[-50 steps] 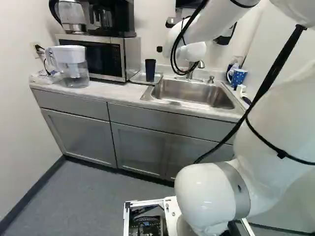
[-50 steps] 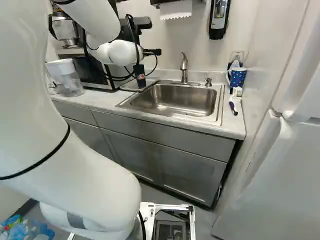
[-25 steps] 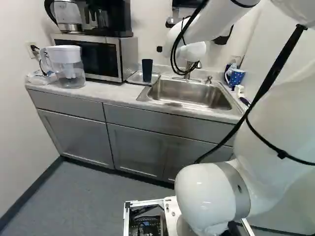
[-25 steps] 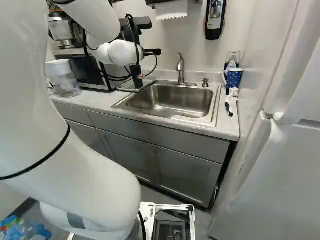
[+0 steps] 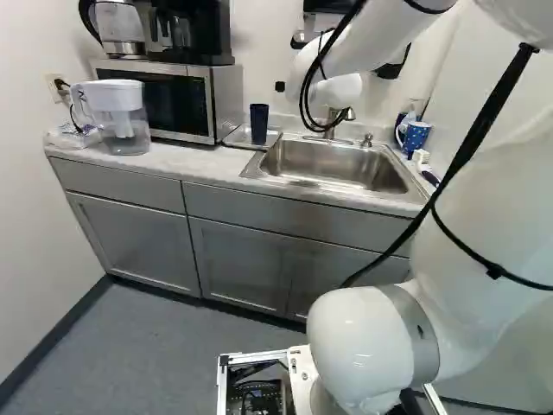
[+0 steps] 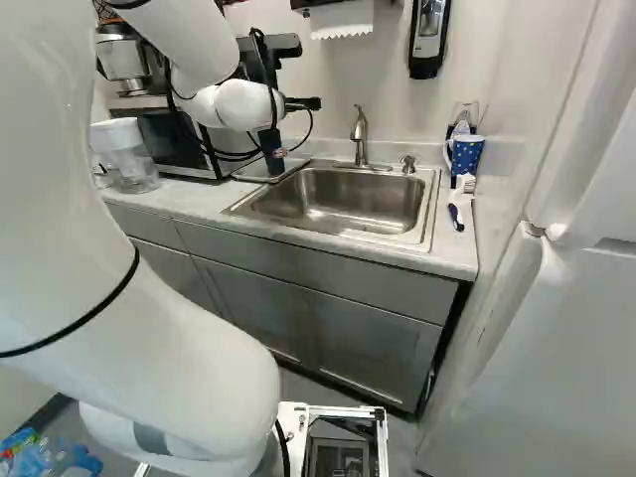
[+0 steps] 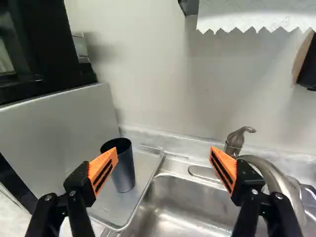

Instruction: Rinse the cup and place it in the tray

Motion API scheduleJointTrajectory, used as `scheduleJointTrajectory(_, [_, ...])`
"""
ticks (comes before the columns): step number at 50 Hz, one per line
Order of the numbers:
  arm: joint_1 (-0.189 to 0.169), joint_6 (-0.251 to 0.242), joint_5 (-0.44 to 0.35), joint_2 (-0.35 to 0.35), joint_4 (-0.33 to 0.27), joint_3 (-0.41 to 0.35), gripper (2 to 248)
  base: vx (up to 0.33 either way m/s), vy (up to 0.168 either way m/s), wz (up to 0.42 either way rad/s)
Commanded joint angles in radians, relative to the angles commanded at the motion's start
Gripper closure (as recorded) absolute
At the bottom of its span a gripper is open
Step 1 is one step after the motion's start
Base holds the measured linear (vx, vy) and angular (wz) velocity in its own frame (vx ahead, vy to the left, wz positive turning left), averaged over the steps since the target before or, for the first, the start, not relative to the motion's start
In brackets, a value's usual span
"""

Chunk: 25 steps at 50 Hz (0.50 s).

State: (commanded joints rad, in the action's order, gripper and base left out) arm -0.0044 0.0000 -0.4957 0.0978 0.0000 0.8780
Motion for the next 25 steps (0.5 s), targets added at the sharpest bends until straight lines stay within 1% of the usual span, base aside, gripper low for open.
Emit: scheduleJointTrajectory(25, [-0.037, 0.000, 0.000, -0.023, 0.000, 0.022, 3, 0.000, 0.000, 0.000])
